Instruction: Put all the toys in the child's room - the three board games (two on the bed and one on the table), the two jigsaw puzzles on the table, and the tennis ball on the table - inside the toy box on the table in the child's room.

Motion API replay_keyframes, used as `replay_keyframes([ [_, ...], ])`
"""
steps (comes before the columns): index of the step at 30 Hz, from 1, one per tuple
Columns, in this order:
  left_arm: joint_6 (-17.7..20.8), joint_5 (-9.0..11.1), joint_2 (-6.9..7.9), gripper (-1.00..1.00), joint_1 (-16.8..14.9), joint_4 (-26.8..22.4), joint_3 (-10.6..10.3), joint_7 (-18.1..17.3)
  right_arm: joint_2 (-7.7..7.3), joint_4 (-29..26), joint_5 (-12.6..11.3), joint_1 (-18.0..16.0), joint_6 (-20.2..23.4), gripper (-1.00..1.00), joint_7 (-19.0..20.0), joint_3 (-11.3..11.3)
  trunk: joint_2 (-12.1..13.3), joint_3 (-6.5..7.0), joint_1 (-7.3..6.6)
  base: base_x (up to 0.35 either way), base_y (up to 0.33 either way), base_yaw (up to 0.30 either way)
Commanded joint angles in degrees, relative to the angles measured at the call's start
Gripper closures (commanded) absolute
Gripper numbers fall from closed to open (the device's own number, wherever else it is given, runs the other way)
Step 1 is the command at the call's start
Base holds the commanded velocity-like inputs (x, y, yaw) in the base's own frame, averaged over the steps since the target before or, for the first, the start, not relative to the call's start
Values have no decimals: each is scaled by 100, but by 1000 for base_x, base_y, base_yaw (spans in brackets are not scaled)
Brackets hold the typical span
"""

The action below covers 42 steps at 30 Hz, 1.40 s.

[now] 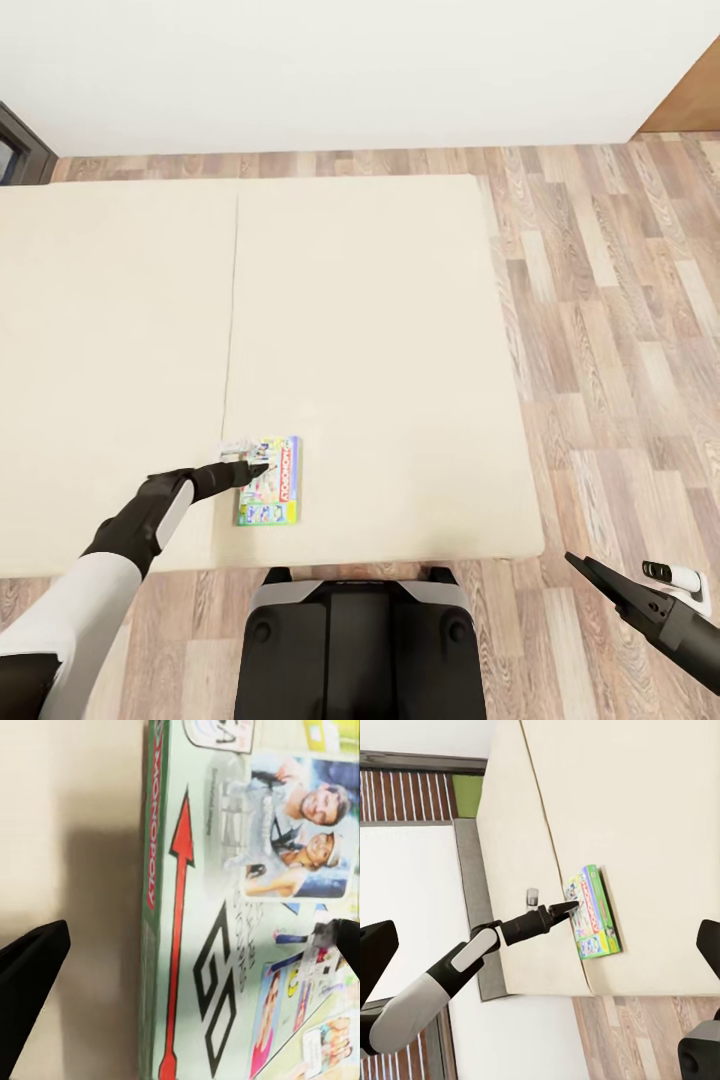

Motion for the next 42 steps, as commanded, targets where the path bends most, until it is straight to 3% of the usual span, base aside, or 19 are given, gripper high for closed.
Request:
replay_keyframes([
  [1, 3, 98, -268, -100, 4, 1, -15, -15, 1, -3, -27, 2, 36, -100, -7, 1, -5, -1, 8, 0, -9, 0],
  [42, 5, 98, -268, -100, 4, 1, -19, -15, -4, -1, -27, 2, 38, -100, -8, 1, -5, 57, 8, 0, -10, 0],
])
